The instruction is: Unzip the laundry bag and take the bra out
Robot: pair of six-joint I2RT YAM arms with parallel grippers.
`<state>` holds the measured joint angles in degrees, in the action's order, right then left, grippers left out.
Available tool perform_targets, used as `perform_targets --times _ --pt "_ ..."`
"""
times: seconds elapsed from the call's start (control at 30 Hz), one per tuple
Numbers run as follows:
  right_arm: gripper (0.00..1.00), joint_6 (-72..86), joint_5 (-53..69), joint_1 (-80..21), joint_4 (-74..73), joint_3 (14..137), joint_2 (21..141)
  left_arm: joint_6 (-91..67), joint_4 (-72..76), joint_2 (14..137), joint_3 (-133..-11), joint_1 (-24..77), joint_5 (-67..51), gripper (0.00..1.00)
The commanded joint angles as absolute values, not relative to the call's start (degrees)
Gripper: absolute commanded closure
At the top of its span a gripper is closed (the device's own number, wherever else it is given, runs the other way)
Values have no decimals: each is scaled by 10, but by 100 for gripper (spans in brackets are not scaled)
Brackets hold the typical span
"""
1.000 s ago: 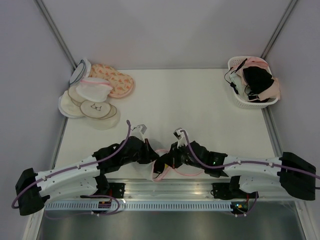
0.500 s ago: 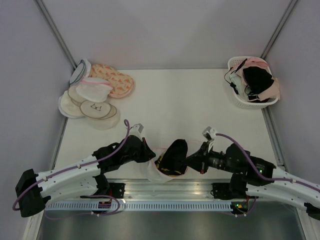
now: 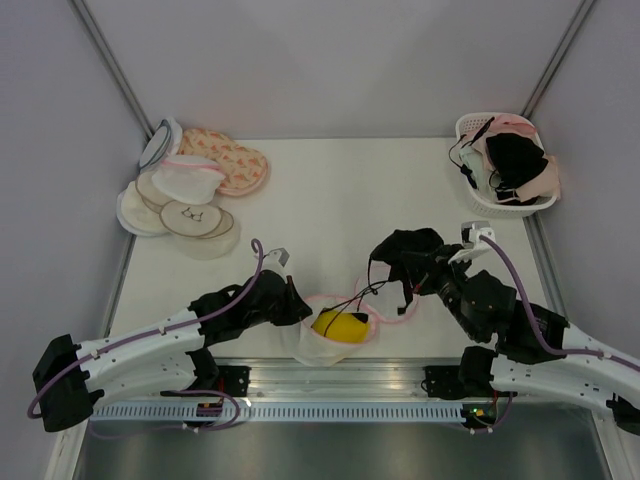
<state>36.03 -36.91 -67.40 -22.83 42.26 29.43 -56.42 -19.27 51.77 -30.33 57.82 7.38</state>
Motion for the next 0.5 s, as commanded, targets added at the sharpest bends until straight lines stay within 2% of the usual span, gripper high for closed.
perform_targets --times 0.0,0.1,0.2,0.23,0.27,0.3,0.37,0.4,0.47 --pt "100 329 -585 -675 -243 503 357 -574 -178 516 -308 575 69 98" --pt "100 275 -667 -669 -221 550 416 -574 -175 516 -308 575 66 98" --pt "99 231 -678 -621 -187 598 461 -572 -174 519 -311 576 60 98" --pt "100 204 -627 -533 -180 651 494 -572 -175 513 -312 575 53 98" --pt "100 204 -627 -532 -178 651 507 -572 -175 513 -312 575 53 98" --pt "100 204 -567 -502 -180 664 519 -571 -175 512 -312 575 51 98" --pt "100 212 -504 -399 -192 708 567 -567 -175 506 -316 576 47 98" --pt "100 216 -425 -323 -194 724 585 -564 -176 504 -318 575 44 98" --pt "100 223 -364 -246 -194 767 644 -564 -176 496 -320 573 39 98"
